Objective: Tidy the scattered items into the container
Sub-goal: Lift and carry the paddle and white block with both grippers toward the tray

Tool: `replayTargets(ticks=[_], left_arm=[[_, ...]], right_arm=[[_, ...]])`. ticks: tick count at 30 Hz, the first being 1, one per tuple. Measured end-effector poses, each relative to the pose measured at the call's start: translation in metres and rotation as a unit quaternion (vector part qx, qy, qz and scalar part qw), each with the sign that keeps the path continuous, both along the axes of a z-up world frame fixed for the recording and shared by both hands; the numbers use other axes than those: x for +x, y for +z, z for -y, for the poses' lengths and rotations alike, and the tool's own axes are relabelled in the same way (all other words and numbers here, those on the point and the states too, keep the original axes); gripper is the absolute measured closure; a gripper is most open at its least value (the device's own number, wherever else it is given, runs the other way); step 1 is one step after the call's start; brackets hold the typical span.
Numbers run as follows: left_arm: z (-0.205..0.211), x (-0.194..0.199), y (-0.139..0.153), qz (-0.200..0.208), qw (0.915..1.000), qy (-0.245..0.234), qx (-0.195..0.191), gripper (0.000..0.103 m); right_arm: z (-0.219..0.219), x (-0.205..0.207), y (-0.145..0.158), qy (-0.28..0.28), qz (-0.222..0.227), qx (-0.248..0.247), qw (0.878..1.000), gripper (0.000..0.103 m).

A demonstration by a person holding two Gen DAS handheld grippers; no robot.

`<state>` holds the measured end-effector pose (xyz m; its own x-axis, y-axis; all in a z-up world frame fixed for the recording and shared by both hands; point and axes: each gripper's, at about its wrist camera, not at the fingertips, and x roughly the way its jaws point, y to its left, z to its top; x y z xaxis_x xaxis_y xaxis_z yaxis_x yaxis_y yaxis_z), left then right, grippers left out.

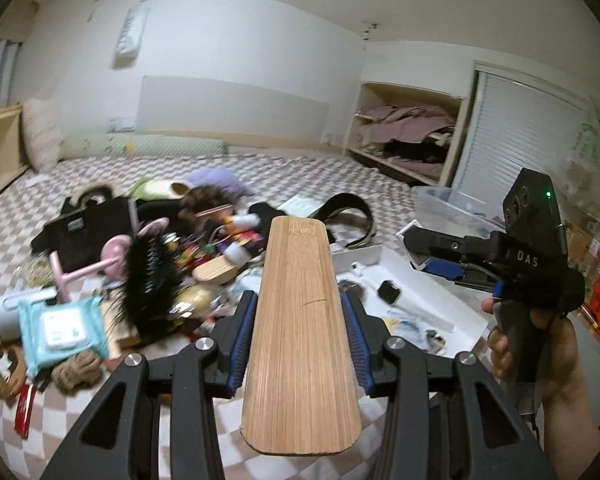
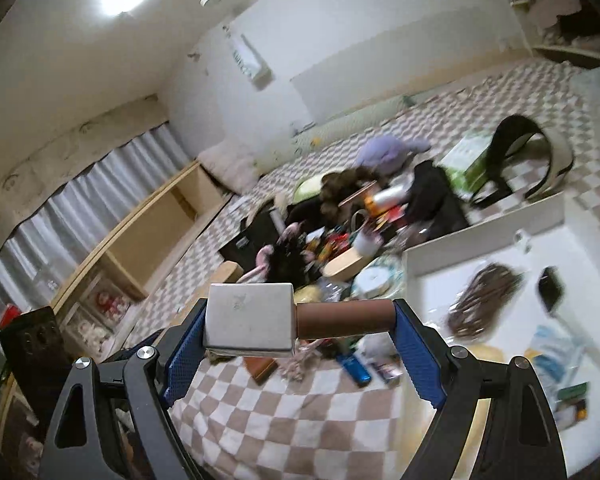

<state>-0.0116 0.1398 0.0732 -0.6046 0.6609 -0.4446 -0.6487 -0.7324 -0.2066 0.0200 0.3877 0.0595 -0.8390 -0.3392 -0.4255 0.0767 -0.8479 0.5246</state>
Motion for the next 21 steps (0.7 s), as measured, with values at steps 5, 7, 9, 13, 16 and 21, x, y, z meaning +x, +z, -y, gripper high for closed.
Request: replayTargets(ticks=[5,7,9,13,16,21], left_arm=[[-0.034,-0.005,0.003,-0.001,0.9996,-0.027,0.000,0.061],[-0.049,-0.007,0.003,0.002,0.9993,-0.038,0.002,0.061],[-0.063,-0.009,0.002,0.007,0.9988,-0.049,0.003,0.061],[-0.091,-0.012,-0.003,0.018,0.9974,-0.069,0.001,0.061],[-0.109,-0.014,-0.006,0.024,0.9964,-0.081,-0.004,0.061],[-0.131,-0.015,-0.012,0.035,0.9952,-0.091,-0.008,0.061]], right_arm=[[-0.027,0.014,0.003,-0.024,-0.005,-0.001,1.000,0.016],[-0.039,0.020,0.003,-0.035,-0.003,0.000,0.999,0.016],[-0.052,0.026,0.001,-0.048,0.000,0.000,0.999,0.016],[-0.074,0.037,-0.007,-0.068,0.006,-0.003,0.998,0.016],[-0.087,0.044,-0.017,-0.080,0.015,-0.008,0.997,0.016],[-0.104,0.051,-0.037,-0.090,0.036,-0.013,0.995,0.016]])
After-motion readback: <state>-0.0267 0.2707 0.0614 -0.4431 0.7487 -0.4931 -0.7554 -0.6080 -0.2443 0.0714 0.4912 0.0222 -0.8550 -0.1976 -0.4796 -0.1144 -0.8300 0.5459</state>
